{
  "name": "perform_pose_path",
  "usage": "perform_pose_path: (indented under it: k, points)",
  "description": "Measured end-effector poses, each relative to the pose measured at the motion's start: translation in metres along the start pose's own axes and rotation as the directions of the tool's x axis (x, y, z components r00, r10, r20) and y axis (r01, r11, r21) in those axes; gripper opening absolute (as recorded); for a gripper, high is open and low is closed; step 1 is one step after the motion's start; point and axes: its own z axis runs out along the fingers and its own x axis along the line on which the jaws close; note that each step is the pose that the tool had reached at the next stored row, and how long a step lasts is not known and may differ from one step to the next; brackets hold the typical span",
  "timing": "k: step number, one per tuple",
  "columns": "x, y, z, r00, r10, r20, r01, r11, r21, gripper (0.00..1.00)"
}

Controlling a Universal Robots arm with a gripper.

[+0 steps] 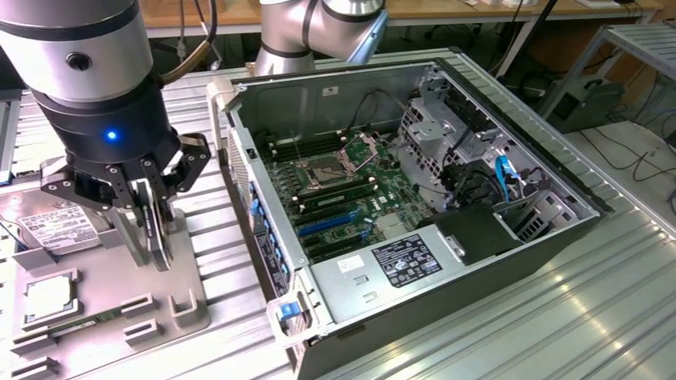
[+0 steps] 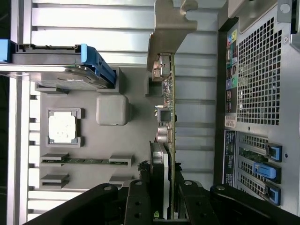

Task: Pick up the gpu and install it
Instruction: 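Pick up the gpu and move the gpu toward the slot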

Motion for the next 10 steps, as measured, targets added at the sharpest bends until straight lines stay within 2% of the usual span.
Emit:
perform_pose_path:
  k: [10]
  points:
    - [0.0, 0.0006, -0.0106, 1.0, 0.0, 0.0, 0.0, 1.0, 0.0, 0.28]
